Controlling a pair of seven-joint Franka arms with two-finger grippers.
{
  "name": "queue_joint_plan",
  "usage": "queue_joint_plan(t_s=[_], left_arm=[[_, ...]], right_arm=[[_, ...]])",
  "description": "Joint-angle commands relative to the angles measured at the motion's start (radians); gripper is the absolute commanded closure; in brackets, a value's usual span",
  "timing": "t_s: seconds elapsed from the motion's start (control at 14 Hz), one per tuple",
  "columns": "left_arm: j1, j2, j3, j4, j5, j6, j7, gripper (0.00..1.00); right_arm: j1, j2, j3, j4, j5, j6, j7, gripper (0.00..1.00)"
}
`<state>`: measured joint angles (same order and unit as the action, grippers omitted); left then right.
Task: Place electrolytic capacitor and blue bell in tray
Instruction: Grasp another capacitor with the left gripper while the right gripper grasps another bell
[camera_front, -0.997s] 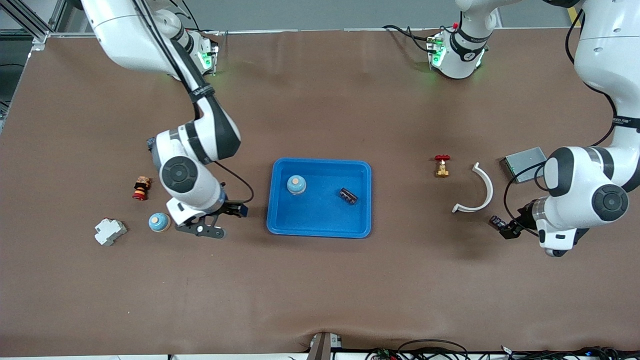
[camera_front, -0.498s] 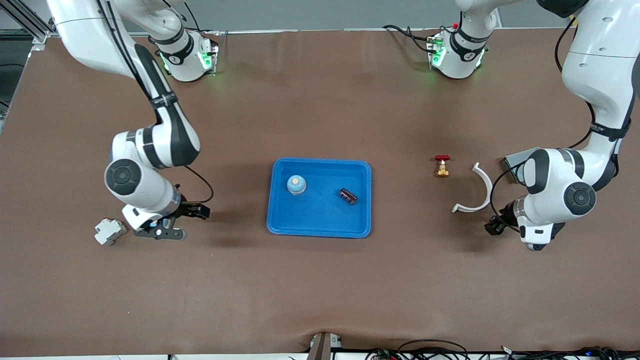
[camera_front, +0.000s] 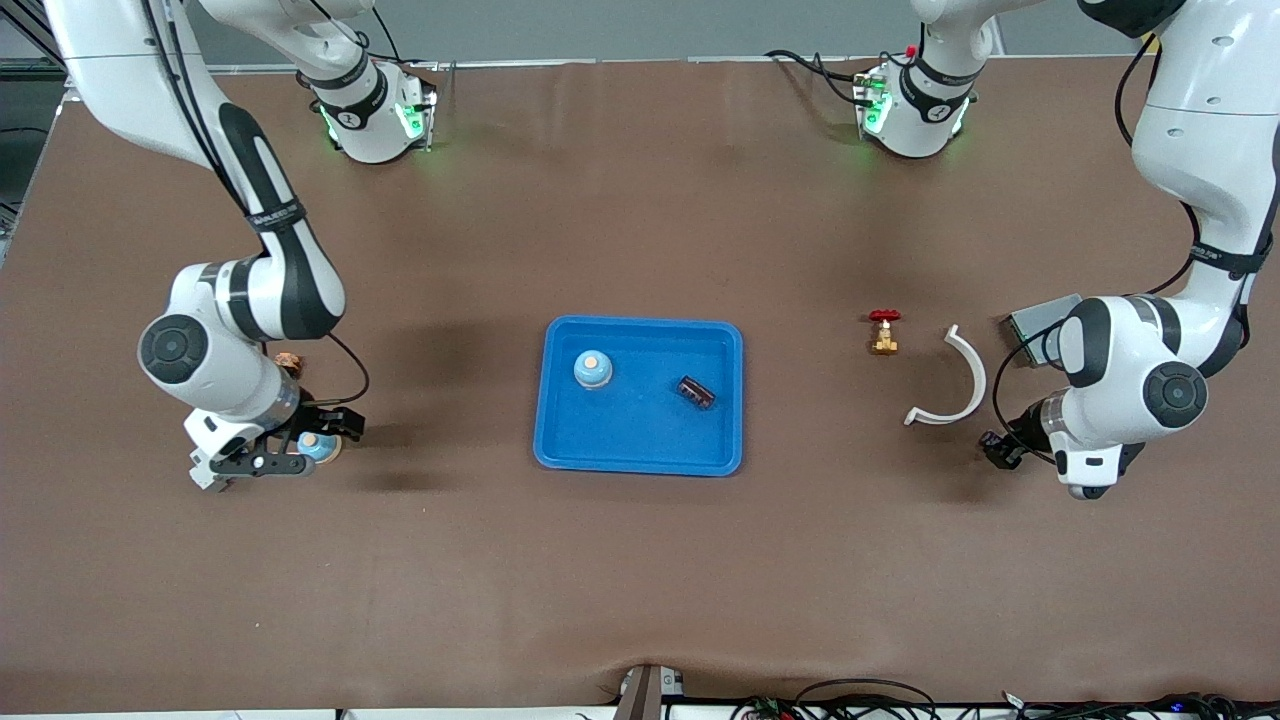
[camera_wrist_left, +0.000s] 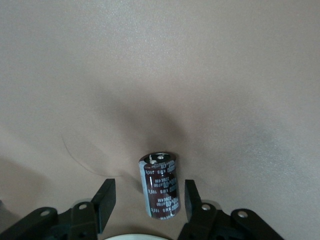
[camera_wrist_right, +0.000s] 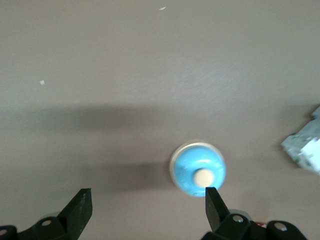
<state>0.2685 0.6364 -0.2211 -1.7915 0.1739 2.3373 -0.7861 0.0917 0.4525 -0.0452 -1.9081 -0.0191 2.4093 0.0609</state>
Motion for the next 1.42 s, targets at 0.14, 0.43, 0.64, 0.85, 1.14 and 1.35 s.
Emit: queue_joint_plan(t_s=[0.14,0.43,0.64,0.85,1.14,1.35], left_arm=[[0.005,0.014,-0.001,-0.003,0.013,0.028,-0.012,0.51],[0.005,0.022,-0.001,-0.003,0.013,0.045,-0.009,0.70],[0.005,0.011,-0.001,-0.003,0.013,0.047,-0.010,1.00],[0.005,-0.030,-0.003,-0.003,0.013,0.007,-0.010,1.00],[-0.005,-0.044,-0.012,0.012,0.012,0.002,-0.012,1.00],[-0.017,-0.081,-0.030,0.026,0.006,-0.007,-0.036,1.00]], right_arm=[[-0.058,0.003,0.021,-0.034,-0.012,0.071,-0.042,0.00],[-0.072,0.035,0.022,-0.066,-0.012,0.160,-0.053,0.00],[-0.072,0.052,0.022,-0.086,-0.012,0.194,-0.055,0.00],[-0.075,0.078,0.022,-0.097,-0.012,0.234,-0.058,0.00],[-0.078,0.094,0.021,-0.106,-0.012,0.258,-0.058,0.00],[-0.082,0.115,0.021,-0.100,-0.012,0.277,-0.059,0.00]])
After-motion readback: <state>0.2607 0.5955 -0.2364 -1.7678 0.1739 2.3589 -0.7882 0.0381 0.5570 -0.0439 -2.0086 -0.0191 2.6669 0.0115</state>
